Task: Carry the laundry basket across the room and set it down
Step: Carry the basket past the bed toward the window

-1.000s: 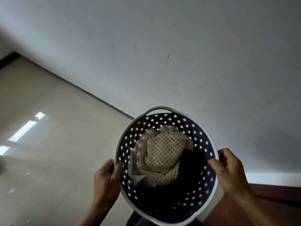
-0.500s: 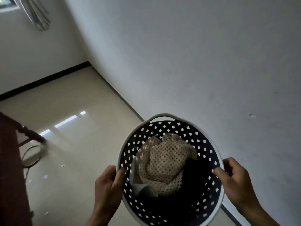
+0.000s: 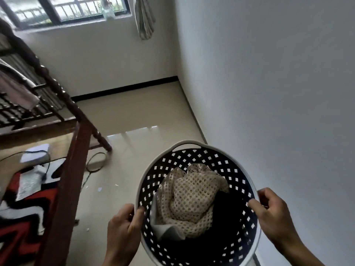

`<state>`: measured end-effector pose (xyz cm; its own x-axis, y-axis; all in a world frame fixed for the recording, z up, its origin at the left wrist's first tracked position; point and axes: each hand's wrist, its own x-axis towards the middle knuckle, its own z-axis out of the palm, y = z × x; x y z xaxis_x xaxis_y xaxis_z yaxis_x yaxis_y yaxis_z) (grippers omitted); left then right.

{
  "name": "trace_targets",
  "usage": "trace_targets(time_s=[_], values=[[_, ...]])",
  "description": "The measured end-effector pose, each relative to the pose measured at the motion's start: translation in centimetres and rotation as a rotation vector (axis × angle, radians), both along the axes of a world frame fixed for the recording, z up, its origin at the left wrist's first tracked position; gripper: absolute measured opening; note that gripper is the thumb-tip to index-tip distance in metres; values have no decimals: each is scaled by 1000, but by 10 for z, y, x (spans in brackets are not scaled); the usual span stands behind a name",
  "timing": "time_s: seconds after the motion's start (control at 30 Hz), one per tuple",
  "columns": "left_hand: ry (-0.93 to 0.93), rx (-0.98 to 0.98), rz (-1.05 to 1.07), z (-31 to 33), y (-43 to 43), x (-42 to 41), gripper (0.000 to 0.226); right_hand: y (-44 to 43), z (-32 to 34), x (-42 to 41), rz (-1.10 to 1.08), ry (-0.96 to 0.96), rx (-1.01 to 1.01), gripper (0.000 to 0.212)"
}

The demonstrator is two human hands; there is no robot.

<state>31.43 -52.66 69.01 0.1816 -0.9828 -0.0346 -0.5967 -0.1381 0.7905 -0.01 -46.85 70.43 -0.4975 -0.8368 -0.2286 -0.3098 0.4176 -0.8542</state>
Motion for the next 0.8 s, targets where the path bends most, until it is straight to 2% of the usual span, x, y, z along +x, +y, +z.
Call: trace_targets(time_s=[0.3,0.43,0.8], values=[[10,21,210,-16,-133,19,40,-189,-12,15,174,33,47,17],[23,19,189,-17,-227,24,53,-275,-15,22,134,36,38,18],[26,-12,102,11,-471,20,51,-492,6,21,27,-48,20,13]])
